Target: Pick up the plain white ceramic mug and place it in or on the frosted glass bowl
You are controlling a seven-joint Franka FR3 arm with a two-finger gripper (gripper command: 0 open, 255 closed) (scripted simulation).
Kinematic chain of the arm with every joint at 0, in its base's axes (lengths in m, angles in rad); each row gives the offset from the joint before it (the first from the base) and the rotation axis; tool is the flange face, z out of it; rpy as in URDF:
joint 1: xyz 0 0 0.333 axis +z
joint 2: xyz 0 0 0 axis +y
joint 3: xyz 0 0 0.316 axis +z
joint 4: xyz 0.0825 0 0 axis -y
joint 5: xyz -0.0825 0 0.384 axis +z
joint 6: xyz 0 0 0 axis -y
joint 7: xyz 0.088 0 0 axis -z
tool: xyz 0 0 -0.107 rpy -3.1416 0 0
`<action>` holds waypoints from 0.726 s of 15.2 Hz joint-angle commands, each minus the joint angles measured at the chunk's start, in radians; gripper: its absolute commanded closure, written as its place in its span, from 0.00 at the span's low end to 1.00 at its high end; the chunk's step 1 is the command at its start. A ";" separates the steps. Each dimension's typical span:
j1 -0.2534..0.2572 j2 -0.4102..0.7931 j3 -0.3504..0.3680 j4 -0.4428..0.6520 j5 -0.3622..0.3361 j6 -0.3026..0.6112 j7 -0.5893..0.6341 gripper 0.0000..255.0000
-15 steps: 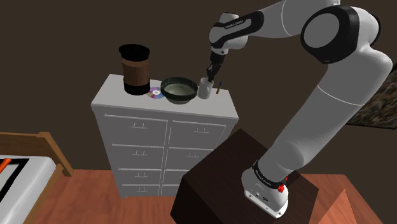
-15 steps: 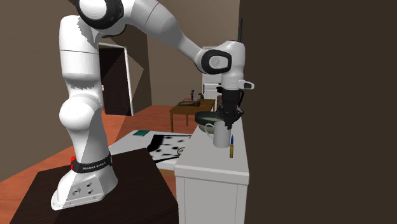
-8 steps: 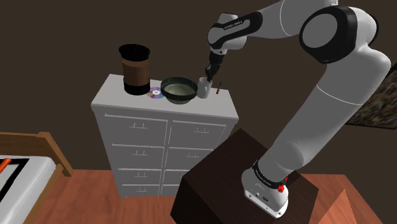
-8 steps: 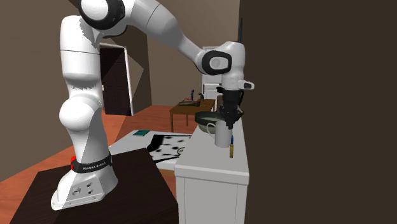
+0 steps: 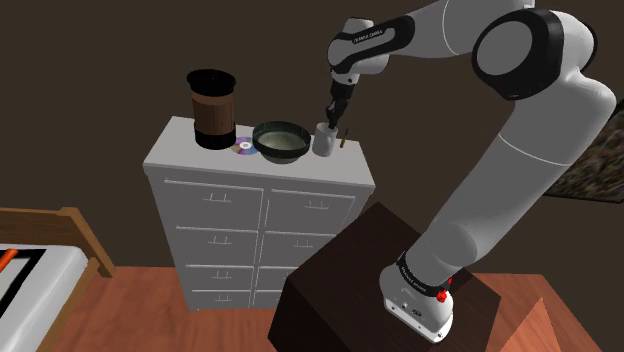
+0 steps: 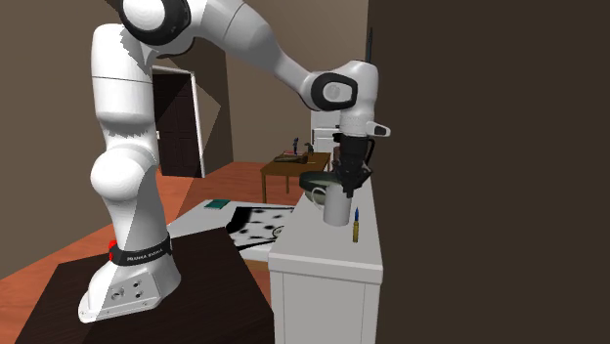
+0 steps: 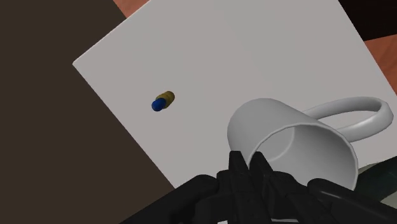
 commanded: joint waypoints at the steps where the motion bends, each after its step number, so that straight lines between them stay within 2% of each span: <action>1: -0.004 -0.005 -0.005 0.022 -0.004 -0.011 0.002 1.00; 11: -0.004 -0.049 -0.003 0.108 -0.014 -0.139 0.009 1.00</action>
